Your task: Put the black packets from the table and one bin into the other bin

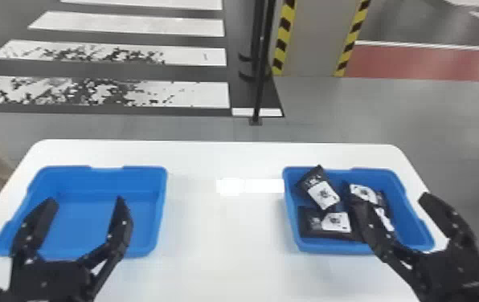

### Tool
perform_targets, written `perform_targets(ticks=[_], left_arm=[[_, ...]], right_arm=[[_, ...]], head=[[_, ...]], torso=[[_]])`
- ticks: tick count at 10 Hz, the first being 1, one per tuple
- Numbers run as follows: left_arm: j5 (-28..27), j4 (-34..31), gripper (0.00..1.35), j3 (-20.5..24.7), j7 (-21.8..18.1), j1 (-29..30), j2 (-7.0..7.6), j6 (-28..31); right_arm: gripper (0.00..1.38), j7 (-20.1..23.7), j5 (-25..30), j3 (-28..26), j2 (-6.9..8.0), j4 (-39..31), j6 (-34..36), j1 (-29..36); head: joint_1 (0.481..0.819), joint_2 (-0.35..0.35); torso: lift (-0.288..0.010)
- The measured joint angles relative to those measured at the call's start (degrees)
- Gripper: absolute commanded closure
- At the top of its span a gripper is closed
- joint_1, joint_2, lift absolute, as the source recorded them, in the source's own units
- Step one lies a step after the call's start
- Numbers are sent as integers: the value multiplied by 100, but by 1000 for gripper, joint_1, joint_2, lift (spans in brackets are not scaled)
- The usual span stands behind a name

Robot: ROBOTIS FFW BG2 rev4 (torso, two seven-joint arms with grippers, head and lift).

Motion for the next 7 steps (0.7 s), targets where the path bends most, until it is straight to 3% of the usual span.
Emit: perform_targets(ticks=[7], left_arm=[[7, 0, 157, 19, -31, -11, 0, -26]], right_arm=[[150, -1, -23, 0, 8, 67, -146, -1]], head=[[695, -90]], torso=[[-110]])
